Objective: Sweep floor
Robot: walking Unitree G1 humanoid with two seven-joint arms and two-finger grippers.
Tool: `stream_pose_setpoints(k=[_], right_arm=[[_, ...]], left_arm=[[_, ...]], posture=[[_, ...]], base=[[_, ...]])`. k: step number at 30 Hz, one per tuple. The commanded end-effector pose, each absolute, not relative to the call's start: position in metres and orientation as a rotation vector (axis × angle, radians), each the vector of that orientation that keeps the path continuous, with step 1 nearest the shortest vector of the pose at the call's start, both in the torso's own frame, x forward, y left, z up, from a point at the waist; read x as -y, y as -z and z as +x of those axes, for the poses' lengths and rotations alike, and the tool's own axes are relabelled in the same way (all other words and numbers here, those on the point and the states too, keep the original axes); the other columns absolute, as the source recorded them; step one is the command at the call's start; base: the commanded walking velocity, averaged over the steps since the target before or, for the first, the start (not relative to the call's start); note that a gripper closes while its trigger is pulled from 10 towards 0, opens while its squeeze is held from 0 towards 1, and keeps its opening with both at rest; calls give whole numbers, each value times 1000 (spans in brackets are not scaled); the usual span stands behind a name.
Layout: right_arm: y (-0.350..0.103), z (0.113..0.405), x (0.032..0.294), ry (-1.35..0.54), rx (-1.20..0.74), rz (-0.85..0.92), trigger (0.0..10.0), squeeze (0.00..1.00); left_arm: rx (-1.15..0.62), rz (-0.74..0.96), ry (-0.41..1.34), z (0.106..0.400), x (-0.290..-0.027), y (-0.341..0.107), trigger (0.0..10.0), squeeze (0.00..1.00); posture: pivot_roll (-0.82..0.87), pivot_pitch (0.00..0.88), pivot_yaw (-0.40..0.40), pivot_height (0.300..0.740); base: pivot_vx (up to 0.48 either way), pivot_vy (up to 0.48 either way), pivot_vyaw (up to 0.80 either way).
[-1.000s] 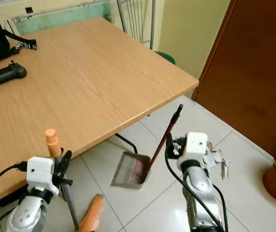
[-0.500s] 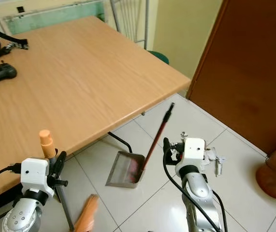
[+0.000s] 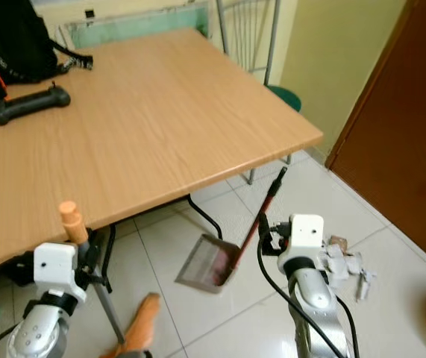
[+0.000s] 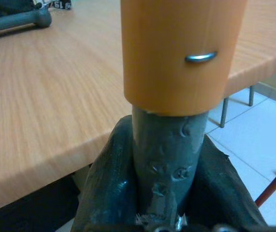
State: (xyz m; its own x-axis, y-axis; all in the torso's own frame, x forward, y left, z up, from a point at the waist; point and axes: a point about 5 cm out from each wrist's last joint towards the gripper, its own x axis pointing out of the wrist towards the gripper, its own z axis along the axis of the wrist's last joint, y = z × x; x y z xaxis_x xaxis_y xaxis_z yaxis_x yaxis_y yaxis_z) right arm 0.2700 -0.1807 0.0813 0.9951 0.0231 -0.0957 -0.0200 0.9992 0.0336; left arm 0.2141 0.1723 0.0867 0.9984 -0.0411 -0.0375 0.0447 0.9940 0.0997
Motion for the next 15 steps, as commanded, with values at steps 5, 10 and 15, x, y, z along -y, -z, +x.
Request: stream_pose_setpoints(k=[5, 10, 15], right_arm=[[-82, 267, 177, -26, -93, 48, 10000, 0], [-82, 263, 175, -31, -91, 49, 10000, 0], [-81, 261, 170, -57, -87, 35, 10000, 0]], left_arm=[[-48, 136, 6, 213, -181, -85, 10000, 0], [-39, 140, 9, 211, -185, -87, 10000, 0], [-33, 129, 20, 212, -182, -87, 10000, 0]], posture=[[102, 132, -23, 740], [102, 130, -21, 740], [101, 127, -22, 740]], base=[[0, 0, 0], [0, 0, 0], [49, 0, 0]])
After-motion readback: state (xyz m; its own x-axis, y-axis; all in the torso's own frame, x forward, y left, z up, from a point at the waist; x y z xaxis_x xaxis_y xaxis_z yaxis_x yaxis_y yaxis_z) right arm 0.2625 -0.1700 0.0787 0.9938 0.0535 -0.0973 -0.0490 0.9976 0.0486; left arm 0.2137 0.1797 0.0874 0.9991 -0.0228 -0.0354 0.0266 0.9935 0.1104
